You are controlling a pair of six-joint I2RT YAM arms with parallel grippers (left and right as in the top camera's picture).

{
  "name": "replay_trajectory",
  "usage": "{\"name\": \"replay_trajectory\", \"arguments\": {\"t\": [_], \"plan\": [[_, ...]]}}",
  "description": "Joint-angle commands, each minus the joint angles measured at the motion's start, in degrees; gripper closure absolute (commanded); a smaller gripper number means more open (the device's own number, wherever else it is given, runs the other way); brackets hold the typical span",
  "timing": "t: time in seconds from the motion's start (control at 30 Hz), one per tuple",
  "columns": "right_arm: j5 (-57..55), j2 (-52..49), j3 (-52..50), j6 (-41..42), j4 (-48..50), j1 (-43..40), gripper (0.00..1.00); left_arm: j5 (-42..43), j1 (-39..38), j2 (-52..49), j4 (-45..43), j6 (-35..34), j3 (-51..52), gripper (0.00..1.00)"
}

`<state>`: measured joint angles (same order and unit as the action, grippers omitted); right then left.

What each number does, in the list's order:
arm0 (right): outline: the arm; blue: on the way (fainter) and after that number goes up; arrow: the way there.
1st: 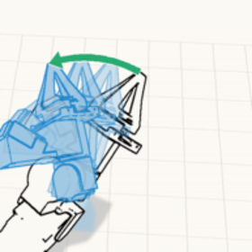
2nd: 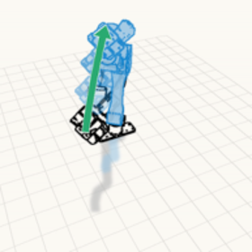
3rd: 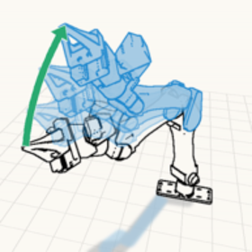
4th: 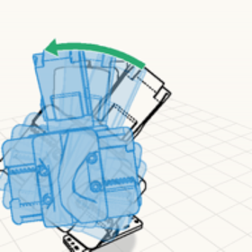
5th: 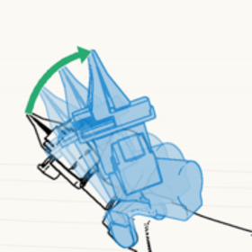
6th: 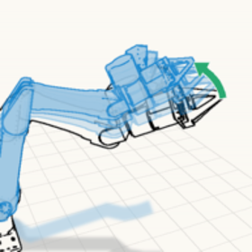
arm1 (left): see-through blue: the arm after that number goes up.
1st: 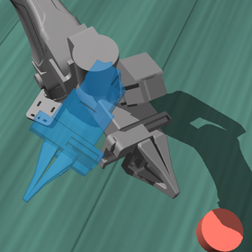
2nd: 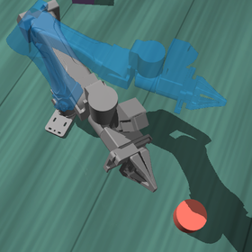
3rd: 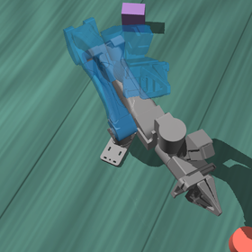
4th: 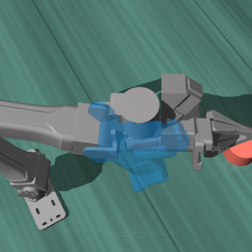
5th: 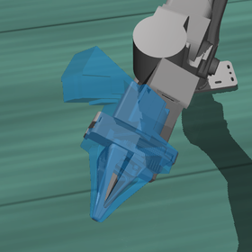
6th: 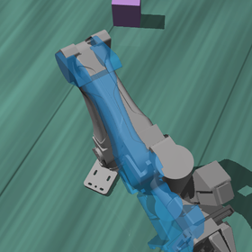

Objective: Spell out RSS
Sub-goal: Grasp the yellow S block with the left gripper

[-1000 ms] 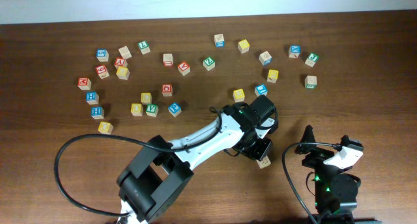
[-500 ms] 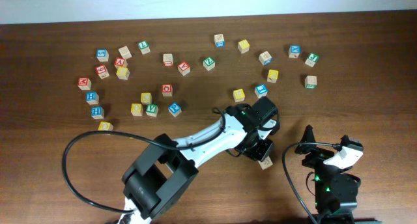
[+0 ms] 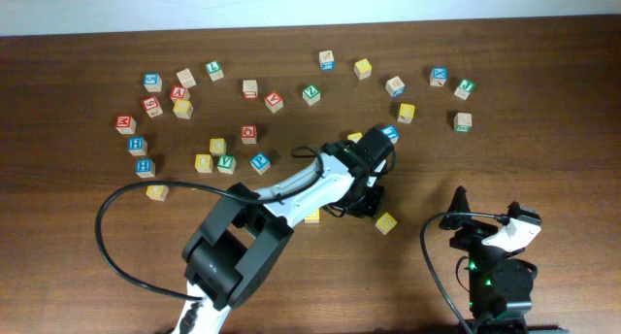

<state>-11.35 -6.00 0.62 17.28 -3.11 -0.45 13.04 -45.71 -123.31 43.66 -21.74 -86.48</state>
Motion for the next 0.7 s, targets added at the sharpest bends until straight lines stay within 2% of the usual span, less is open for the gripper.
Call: {"name": "replay_trajectory", "arguments": {"t": [0.0,0.1,0.2,0.23,0.27,0.3,0.33,0.37,0.4,0.47,0.53,0.6,0.63,0.67], "plan": [[-0.9,0.2,-0.3,-0.5,-0.4,-0.4,0.02,-6.1,0.3,-3.5,0.9,-1.0,2.4,1.00],[-0.9,0.2,-0.3,-0.5,-0.4,-0.4,0.02,-6.1,1.4,-3.0,2.4,-0.9,-0.1,1.00],[-0.9,0.2,-0.3,-0.5,-0.4,-0.4,0.02,-7.9,4.2,1.1,9.8,-0.3,-8.7,1.00],[-0.9,0.2,-0.3,-0.5,-0.4,-0.4,0.02,-7.9,4.9,2.9,12.9,0.4,-12.1,0.85],[-0.9,0.2,-0.3,-0.5,-0.4,-0.4,0.02,-7.8,4.9,3.5,14.6,0.4,-13.1,0.44],[-0.9,0.2,-0.3,-0.5,-0.4,-0.4,0.02,-6.9,4.1,3.7,16.3,1.0,-13.2,0.19],[-0.9,0.2,-0.3,-0.5,-0.4,-0.4,0.02,-3.6,3.3,3.4,16.5,5.4,-12.7,0.20],[-0.9,0.2,-0.3,-0.5,-0.4,-0.4,0.02,0.9,0.9,3.3,16.4,13.1,-11.9,0.12],[-0.9,0.2,-0.3,-0.5,-0.4,-0.4,0.02,-0.1,-0.9,3.2,16.2,16.0,-11.3,0.08],[-0.9,0.2,-0.3,-0.5,-0.4,-0.4,0.02,-6.8,-4.7,2.6,14.9,17.3,-9.8,0.08],[-0.9,0.2,-0.3,-0.5,-0.4,-0.4,0.02,-8.4,-7.1,1.6,13.2,21.6,-9.7,0.08],[-0.9,0.2,-0.3,-0.5,-0.4,-0.4,0.02,-12.6,-8.3,1.4,11.9,21.6,-9.7,0.07],[-0.9,0.2,-0.3,-0.5,-0.4,-0.4,0.02,-12.9,-8.3,1.4,11.0,21.6,-9.7,0.09],[-0.9,0.2,-0.3,-0.5,-0.4,-0.4,0.02,-12.9,-8.3,1.1,9.5,21.6,-9.7,0.15]]}}
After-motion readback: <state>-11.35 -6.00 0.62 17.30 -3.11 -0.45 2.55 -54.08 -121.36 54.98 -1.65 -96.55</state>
